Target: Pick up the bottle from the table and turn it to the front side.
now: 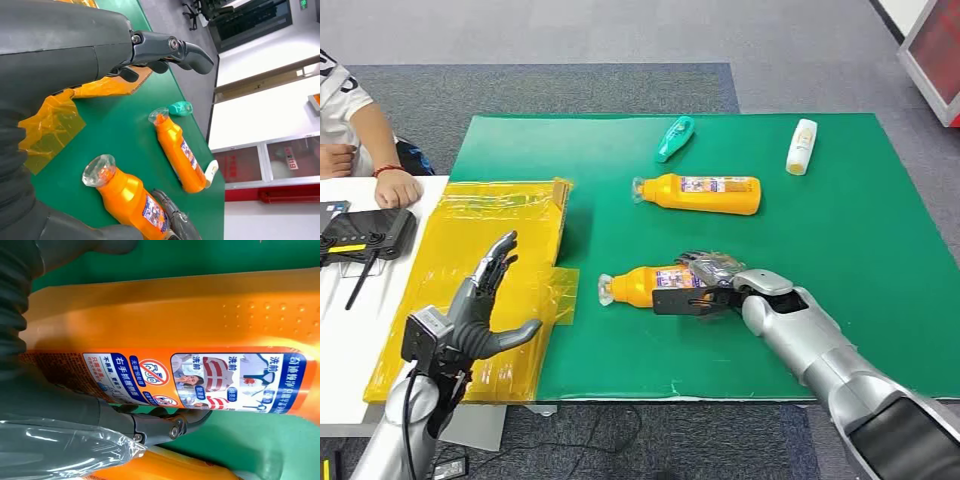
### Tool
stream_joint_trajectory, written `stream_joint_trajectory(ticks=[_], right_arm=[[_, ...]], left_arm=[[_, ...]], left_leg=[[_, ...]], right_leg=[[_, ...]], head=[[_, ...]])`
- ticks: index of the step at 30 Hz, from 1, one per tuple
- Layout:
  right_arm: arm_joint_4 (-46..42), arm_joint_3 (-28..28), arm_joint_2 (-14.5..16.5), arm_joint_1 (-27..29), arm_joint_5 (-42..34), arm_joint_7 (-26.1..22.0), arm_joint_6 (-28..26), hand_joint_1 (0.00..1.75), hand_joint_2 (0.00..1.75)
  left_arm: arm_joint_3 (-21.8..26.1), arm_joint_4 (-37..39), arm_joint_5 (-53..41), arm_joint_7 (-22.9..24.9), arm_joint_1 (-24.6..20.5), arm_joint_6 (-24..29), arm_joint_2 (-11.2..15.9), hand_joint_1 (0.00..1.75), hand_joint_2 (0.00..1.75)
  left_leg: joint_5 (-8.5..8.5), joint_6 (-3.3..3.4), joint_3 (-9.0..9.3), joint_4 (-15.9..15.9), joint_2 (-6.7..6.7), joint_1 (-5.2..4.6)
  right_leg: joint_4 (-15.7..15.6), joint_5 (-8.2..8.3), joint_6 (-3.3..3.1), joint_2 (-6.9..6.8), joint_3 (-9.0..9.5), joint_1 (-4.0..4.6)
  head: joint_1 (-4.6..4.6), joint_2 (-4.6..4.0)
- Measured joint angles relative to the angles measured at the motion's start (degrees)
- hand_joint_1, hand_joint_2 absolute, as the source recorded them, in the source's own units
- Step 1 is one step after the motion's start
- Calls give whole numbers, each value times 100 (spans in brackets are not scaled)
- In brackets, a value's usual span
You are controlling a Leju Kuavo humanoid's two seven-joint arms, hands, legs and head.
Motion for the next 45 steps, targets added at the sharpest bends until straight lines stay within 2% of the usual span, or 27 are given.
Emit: stream_joint_trajectory(ticks=[15,35,39,40,44,45], right_arm=[[119,152,33,-69,115,363,-108,0,175],[214,198,40,-145,173,422,-23,3,175],[234,198,52,-149,166,406,-19,68,175],[239,198,55,-152,165,406,-17,68,175],[262,198,70,-180,165,398,-8,173,175],[266,198,73,-184,164,395,-8,175,175]], left_arm=[[52,-29,16,17,2,-15,7,0,175],[63,-42,8,30,-16,-22,9,0,175],[63,-42,8,33,-23,-22,9,0,175],[63,-42,8,33,-25,-22,9,0,175],[63,-42,8,33,-57,-22,9,0,175],[63,-42,8,33,-64,-22,9,0,175]], left_leg=[[0,0,0,0,-1,0],[0,0,0,0,-1,0],[0,0,1,0,0,0],[0,0,2,0,0,0],[0,0,1,0,0,0],[0,0,1,0,0,0]], right_leg=[[0,0,1,0,1,0],[0,0,1,0,1,0],[0,0,0,0,2,0],[0,0,0,0,2,0],[0,0,0,0,2,0],[0,0,1,0,2,0]], head=[[-1,0],[1,1],[-1,0],[-1,0],[-1,1],[0,1]])
